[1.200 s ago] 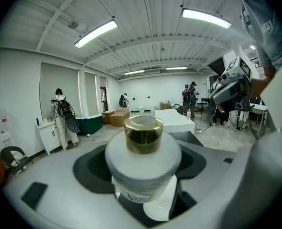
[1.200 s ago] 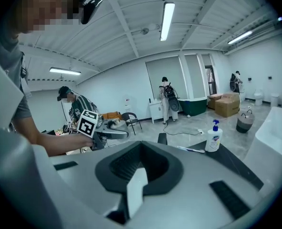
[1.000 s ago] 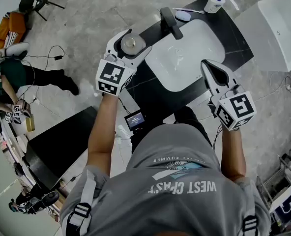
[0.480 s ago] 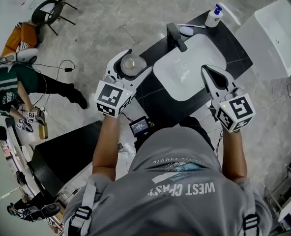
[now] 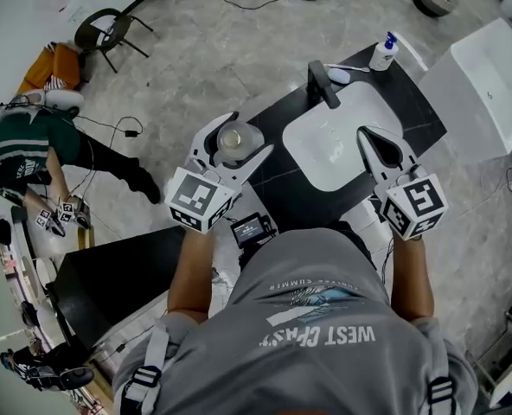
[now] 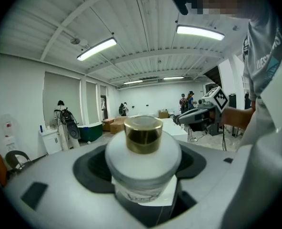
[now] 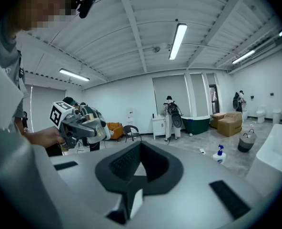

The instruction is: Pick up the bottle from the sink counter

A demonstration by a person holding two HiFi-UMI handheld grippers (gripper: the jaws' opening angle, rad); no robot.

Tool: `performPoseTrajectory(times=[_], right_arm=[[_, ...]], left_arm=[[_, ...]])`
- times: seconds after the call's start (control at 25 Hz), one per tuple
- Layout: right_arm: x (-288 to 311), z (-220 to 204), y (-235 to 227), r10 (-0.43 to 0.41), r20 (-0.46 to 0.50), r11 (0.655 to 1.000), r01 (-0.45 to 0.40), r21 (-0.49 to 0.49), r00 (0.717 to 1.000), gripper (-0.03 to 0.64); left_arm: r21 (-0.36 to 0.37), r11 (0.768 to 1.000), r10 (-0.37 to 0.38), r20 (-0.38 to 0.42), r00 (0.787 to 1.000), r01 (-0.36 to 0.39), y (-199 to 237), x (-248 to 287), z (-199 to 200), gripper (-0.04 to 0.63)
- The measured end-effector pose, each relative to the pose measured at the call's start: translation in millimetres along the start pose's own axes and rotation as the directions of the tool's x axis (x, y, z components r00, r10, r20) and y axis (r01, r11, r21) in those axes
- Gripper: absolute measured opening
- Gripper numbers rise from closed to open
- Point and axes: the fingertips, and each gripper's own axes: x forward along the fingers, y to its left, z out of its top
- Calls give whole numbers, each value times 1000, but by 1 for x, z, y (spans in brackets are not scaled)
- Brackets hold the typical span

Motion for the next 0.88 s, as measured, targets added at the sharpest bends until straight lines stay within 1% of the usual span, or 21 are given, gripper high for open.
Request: performPoseTrajectory(times=[0.16, 0.44, 0.64, 0.88], right_arm=[[1, 5, 8, 9, 9, 999, -8, -33, 1000, 0], [1, 14, 25, 24, -12, 993, -26, -117, 1000, 0], [3, 18, 30, 30, -7, 991, -31, -133, 1000, 0], [8, 15, 34, 33, -23, 990, -36, -136, 999, 0]], left_arm=[[-12, 1000, 21, 13, 1000, -21, 0, -14, -2, 334], [-24, 999, 34, 26, 999, -33, 3, -33, -1, 334], [-10, 999, 43, 37, 998, -42, 3, -38, -1, 334], [-20, 999, 43, 43, 998, -42, 4, -40, -7, 334]])
